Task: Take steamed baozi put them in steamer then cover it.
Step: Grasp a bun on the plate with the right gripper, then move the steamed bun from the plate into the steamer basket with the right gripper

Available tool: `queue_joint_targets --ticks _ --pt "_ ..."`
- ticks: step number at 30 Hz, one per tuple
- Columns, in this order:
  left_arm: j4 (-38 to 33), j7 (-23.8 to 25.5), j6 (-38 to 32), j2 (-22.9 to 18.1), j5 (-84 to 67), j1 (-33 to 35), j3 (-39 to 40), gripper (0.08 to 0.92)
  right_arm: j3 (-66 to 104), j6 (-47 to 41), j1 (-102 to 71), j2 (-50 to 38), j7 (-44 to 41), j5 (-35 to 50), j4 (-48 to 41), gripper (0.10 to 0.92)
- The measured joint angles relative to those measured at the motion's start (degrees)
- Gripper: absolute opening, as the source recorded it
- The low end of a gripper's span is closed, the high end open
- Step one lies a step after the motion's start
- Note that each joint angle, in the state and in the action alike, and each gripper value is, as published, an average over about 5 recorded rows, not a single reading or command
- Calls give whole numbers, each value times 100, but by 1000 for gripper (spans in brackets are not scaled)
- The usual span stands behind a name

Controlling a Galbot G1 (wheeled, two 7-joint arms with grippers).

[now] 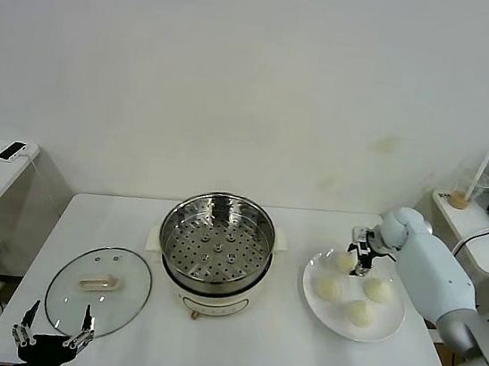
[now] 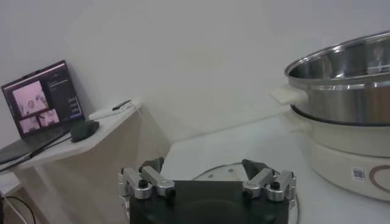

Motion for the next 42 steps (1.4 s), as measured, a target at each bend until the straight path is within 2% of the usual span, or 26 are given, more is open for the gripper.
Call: queue_joint_targets --ticks 3,10,13,22,32,42 --pt "-1 -4 -2 1 0 0 3 823 -17 2 5 2 1 0 -18 674" --pt "0 -11 -3 13 -5 -5 12 823 -80 13 26 -57 -20 28 9 543" --pt "6 -11 -3 28 -10 -10 11 823 -121 8 52 -103 -37 74 58 524" --pt "44 -2 17 97 -52 -49 34 823 -468 -118 238 -497 -142 570 635 533" --pt "53 38 83 229 -148 -94 75 823 -1355 -384 1143 -975 -245 1794 1793 542" --pt "64 70 119 334 -243 -171 -37 823 -2458 -592 2343 -807 -138 3053 2477 543"
